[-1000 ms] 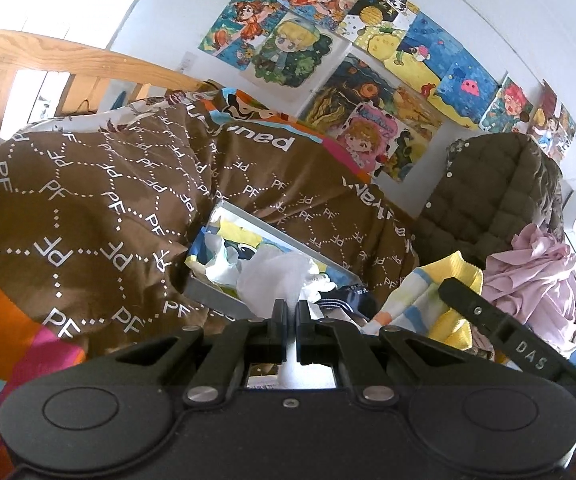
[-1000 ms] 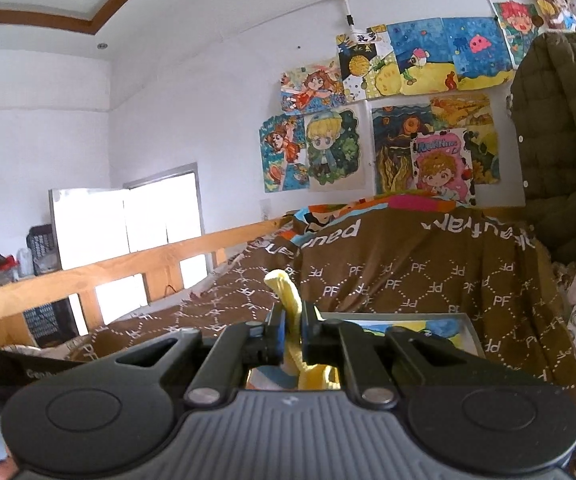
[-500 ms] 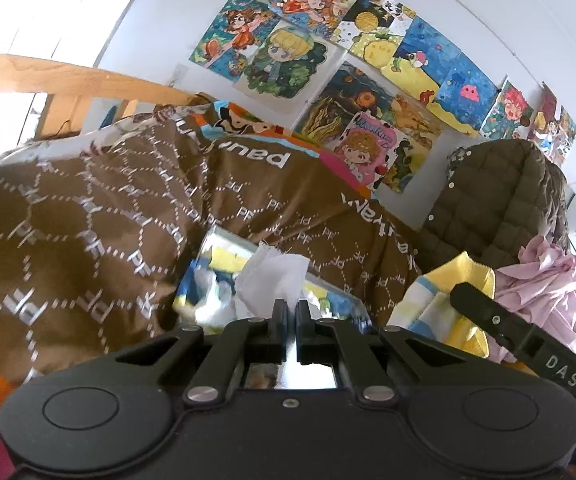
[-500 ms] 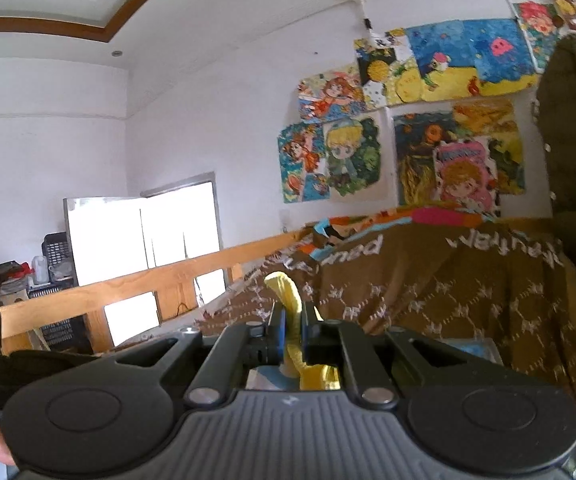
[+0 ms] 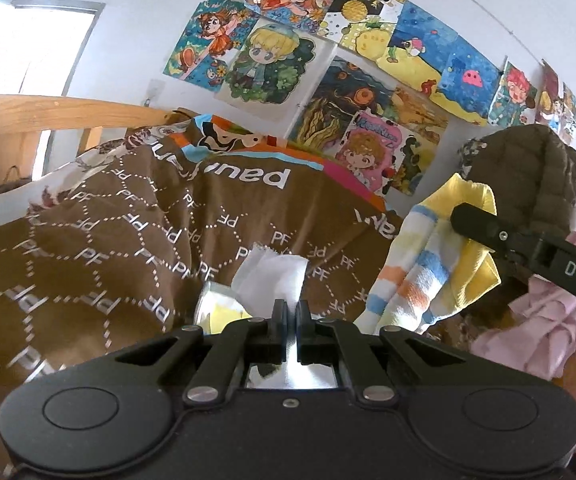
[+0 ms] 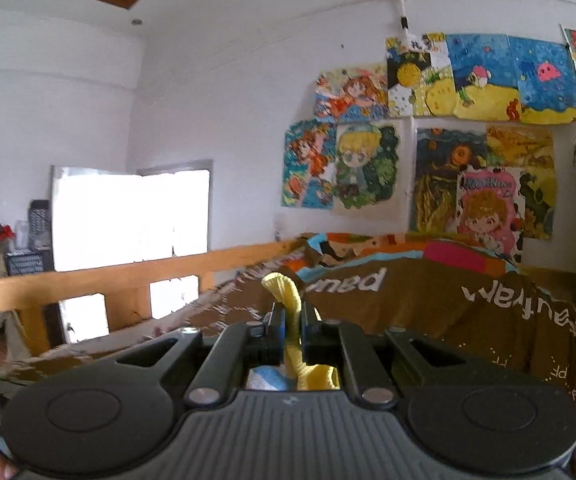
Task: Organize soft objects
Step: 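Carry the white cloth and yellow striped towel with both tools over the tray, then lower and release the white cloth with the left tool while the right tool releases the towel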
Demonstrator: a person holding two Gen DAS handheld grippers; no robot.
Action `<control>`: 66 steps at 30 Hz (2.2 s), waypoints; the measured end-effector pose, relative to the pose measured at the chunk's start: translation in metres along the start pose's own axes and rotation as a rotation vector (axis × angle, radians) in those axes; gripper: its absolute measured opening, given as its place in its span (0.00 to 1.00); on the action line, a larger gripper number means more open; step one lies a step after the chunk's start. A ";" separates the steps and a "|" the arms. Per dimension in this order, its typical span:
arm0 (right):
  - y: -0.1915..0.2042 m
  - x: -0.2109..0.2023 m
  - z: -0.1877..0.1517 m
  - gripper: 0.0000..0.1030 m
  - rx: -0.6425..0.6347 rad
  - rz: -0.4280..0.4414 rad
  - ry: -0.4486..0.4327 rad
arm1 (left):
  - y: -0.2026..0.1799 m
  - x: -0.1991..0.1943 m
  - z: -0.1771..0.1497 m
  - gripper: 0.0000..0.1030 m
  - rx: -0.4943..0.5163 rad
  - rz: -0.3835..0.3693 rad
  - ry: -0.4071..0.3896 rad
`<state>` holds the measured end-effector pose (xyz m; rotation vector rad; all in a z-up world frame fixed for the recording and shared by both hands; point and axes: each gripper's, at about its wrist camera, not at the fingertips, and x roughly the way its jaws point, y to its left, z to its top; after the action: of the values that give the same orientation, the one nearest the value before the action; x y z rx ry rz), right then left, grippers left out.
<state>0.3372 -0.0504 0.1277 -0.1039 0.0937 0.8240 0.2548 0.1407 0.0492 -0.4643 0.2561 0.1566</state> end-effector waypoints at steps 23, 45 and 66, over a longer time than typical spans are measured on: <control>-0.083 0.063 -0.084 0.08 0.194 -0.144 0.285 | 0.005 0.129 -0.036 0.04 -0.017 0.128 0.148; -0.088 0.057 -0.112 0.10 0.183 -0.155 0.368 | 0.007 0.133 -0.051 0.13 0.044 0.178 0.207; -0.088 0.029 -0.099 0.61 0.198 -0.162 0.318 | -0.006 0.109 -0.046 0.64 0.044 0.188 0.158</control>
<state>0.4168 -0.1012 0.0314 -0.0541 0.4594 0.6279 0.3503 0.1244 -0.0186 -0.4089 0.4579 0.2978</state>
